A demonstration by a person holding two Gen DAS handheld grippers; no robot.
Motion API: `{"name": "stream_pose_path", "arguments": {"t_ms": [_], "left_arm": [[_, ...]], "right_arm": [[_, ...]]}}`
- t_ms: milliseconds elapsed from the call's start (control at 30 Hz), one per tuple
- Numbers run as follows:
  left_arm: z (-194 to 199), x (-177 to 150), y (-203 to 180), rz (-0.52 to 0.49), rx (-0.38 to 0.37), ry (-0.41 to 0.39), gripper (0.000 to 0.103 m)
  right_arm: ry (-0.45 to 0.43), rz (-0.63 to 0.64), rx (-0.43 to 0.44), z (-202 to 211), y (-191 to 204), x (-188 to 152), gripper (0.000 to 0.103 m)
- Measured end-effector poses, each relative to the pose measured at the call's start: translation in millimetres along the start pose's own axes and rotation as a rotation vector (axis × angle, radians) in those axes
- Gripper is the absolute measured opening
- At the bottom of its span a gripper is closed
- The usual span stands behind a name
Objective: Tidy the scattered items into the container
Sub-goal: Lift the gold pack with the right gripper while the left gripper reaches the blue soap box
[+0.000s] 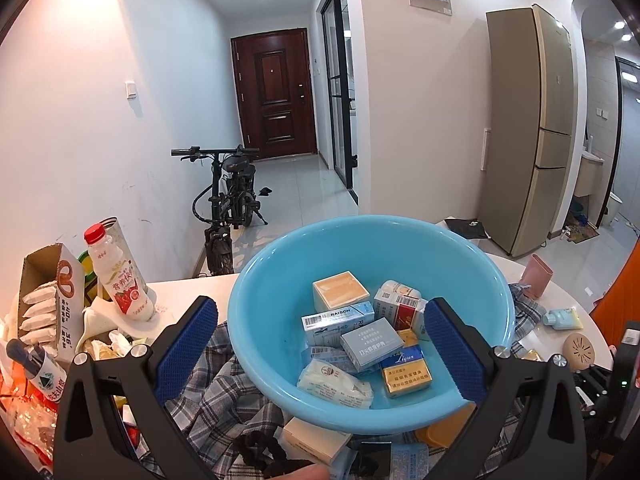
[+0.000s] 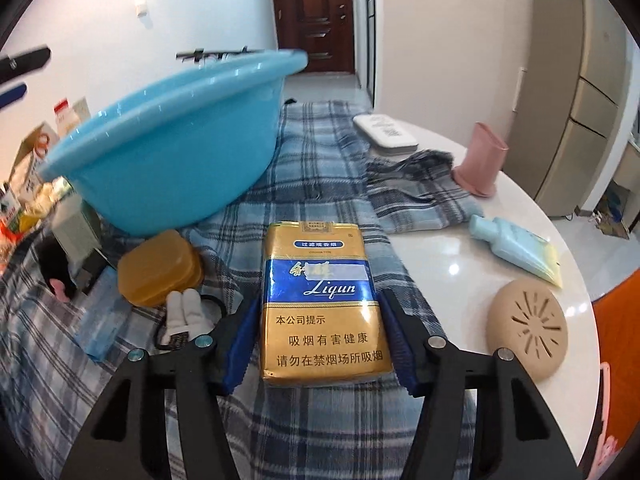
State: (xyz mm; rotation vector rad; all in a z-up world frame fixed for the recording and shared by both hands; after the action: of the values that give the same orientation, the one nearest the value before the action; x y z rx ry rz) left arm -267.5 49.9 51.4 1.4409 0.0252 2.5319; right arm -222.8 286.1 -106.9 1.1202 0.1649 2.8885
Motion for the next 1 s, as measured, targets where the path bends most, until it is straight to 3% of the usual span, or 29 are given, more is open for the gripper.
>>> {"name": "stream_pose_path", "arguments": {"t_ms": [233, 367, 500, 733, 867, 1000], "left_arm": [[13.9, -16.5, -4.8, -0.021, 0.009, 0.028, 0.103], [27.6, -49.1, -4.4, -0.064, 0.049, 0.081, 0.103], [35.2, -94.8, -8.6, -0.049, 0.043, 0.153, 0.103], [18.9, -155.6, -45.7, -0.044, -0.04, 0.278, 0.103], [5.4, -168.7, -67.9, -0.093, -0.038, 0.307, 0.103], [-7.6, -176.4, -75.1, -0.077, -0.053, 0.325, 0.103]], "right_arm": [[-0.044, -0.049, 0.038, 13.5, -1.9, -3.6, 0.061], [-0.066, -0.066, 0.051, 17.4, -4.7, -5.9, 0.061], [-0.07, -0.063, 0.044, 13.0, -4.1, -7.6, 0.061], [-0.102, -0.073, 0.033, 19.4, -6.5, -5.0, 0.061], [-0.104, -0.1, 0.041, 21.1, -13.7, -7.7, 0.061], [-0.1, -0.115, 0.045, 21.6, -18.6, -10.4, 0.061]]}}
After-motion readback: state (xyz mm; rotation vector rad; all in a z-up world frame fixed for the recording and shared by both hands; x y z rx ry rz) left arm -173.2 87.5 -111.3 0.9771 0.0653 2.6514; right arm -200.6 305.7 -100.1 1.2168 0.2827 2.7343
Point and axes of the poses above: each gripper's, at about its wrist camera, not at the fingertips, and z roughly against the way its jaws point, y to its left, x to its top, the point moved 8 cm from there along -z, roughly the way its jaws point, and after that the axes turned 4 degrees about -z, right-handed, at the moved point
